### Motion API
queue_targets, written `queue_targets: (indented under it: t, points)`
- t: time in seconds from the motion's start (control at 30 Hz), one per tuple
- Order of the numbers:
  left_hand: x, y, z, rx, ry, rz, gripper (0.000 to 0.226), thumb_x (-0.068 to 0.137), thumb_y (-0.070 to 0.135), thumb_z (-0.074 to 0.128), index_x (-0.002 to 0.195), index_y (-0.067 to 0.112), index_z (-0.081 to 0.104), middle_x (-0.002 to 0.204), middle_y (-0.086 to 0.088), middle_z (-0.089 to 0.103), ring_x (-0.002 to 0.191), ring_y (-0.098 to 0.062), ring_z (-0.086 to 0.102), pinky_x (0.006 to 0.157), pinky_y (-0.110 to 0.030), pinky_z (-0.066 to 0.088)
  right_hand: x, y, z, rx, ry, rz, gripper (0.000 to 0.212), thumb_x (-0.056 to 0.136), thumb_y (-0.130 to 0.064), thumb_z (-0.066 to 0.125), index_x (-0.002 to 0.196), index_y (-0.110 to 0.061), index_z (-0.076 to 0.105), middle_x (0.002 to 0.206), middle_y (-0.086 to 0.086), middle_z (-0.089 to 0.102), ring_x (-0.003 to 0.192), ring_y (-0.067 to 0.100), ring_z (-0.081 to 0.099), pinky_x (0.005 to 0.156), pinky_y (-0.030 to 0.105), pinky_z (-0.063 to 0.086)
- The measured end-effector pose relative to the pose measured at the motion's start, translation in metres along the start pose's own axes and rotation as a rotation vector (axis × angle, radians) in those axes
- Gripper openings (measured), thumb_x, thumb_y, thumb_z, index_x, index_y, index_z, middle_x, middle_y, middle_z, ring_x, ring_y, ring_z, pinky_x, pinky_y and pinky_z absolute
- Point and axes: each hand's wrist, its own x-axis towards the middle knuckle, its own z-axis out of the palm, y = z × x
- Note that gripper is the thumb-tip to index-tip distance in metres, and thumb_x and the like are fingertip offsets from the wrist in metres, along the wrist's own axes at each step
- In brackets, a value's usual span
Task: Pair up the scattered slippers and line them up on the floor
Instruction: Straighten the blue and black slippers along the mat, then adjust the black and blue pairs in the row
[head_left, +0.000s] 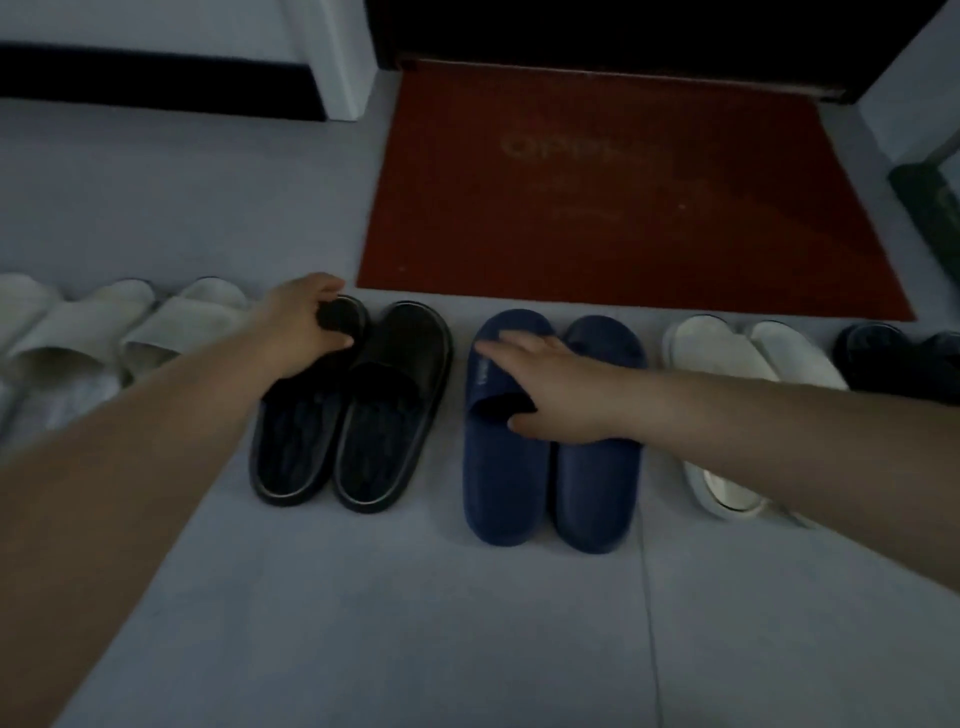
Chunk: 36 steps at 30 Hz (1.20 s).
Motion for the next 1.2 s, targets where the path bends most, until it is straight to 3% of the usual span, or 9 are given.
queue_targets:
  t: [0.07, 0.17, 0.33, 0.57, 0.77, 0.87, 1.0, 1.1, 1.2]
  points:
    - [-0.011, -0.03, -0.01, 0.158, -0.006, -0.027, 0.068, 0.068, 0.004, 0.078, 0.127, -0.003, 0.045, 0.128, -0.028, 0.052, 0.118, -0.04, 0.05, 0.101, -0.042, 0.039, 0.024, -0.031, 0.0, 0.006, -0.111, -0.049, 0.079, 0.089, -0.028, 0.056, 0.147, -0.021, 0.005, 0.155, 0.009, 0.015, 0.139, 0.03, 0.023, 0.105, 0.034, 0.032]
    - [-0.026, -0.066, -0.008, 0.263, -0.06, -0.064, 0.069, 0.07, 0.018, 0.076, 0.129, 0.005, 0.042, 0.129, -0.022, 0.051, 0.119, -0.038, 0.049, 0.099, -0.042, 0.041, 0.062, -0.064, 0.02, 0.152, -0.091, 0.069, 0.079, 0.091, -0.028, 0.053, 0.147, -0.011, 0.0, 0.142, 0.017, 0.039, 0.12, 0.031, 0.047, 0.098, 0.033, 0.042]
    - [-0.026, -0.083, 0.012, 0.124, -0.043, -0.164, 0.08, 0.081, 0.019, 0.067, 0.145, 0.011, 0.02, 0.145, -0.018, 0.039, 0.131, -0.033, 0.041, 0.107, -0.038, 0.037, 0.093, -0.07, 0.064, 0.336, 0.139, 0.255, 0.071, 0.094, -0.011, 0.044, 0.149, -0.019, -0.002, 0.156, 0.014, 0.014, 0.134, 0.034, 0.035, 0.105, 0.037, 0.035]
    - [-0.024, -0.094, 0.012, 0.104, -0.018, -0.212, 0.074, 0.084, 0.016, 0.063, 0.145, 0.016, 0.022, 0.145, -0.015, 0.039, 0.129, -0.032, 0.043, 0.105, -0.037, 0.037, 0.097, -0.057, 0.069, 0.395, 0.299, 0.198, 0.065, 0.093, -0.002, 0.038, 0.147, -0.027, 0.013, 0.153, 0.009, 0.028, 0.132, 0.03, 0.038, 0.105, 0.036, 0.034]
    - [-0.022, -0.09, 0.011, 0.128, -0.008, -0.243, 0.074, 0.084, 0.018, 0.063, 0.145, 0.016, 0.02, 0.144, -0.014, 0.041, 0.128, -0.033, 0.043, 0.102, -0.037, 0.038, 0.1, -0.063, 0.064, 0.407, 0.259, 0.225, 0.072, 0.091, 0.002, 0.041, 0.148, -0.024, 0.007, 0.153, 0.01, 0.023, 0.133, 0.032, 0.037, 0.108, 0.039, 0.035]
    - [-0.022, -0.087, 0.012, 0.15, -0.003, -0.266, 0.076, 0.082, 0.017, 0.064, 0.145, 0.017, 0.022, 0.142, -0.015, 0.043, 0.126, -0.034, 0.046, 0.1, -0.037, 0.04, 0.091, -0.062, 0.059, 0.339, 0.216, 0.176, 0.071, 0.089, -0.003, 0.047, 0.147, -0.019, 0.009, 0.151, 0.013, 0.023, 0.131, 0.032, 0.037, 0.107, 0.04, 0.035]
    - [-0.024, -0.079, 0.013, 0.183, -0.002, -0.31, 0.078, 0.081, 0.021, 0.066, 0.145, 0.017, 0.021, 0.142, -0.018, 0.041, 0.125, -0.038, 0.045, 0.099, -0.042, 0.041, 0.065, -0.032, 0.034, 0.074, 0.267, 0.06, 0.061, 0.083, -0.01, 0.058, 0.138, -0.018, 0.034, 0.142, 0.009, 0.033, 0.125, 0.03, 0.038, 0.101, 0.038, 0.036]
    - [-0.025, -0.067, 0.015, 0.298, 0.014, -0.313, 0.08, 0.079, 0.028, 0.066, 0.144, 0.02, 0.02, 0.143, -0.02, 0.035, 0.128, -0.042, 0.038, 0.104, -0.047, 0.035, 0.04, 0.014, 0.013, -0.215, 0.216, 0.202, 0.09, 0.068, -0.041, 0.074, 0.142, -0.031, 0.023, 0.148, 0.007, 0.024, 0.131, 0.035, 0.024, 0.107, 0.047, 0.025]
    - [-0.023, -0.052, 0.018, 0.295, 0.019, -0.277, 0.082, 0.078, 0.029, 0.066, 0.144, 0.021, 0.019, 0.144, -0.02, 0.032, 0.129, -0.042, 0.036, 0.107, -0.05, 0.034, 0.02, 0.056, 0.001, -0.172, 0.099, 0.405, 0.114, 0.057, -0.057, 0.077, 0.144, -0.04, 0.006, 0.156, 0.008, 0.008, 0.138, 0.038, 0.012, 0.112, 0.05, 0.019]
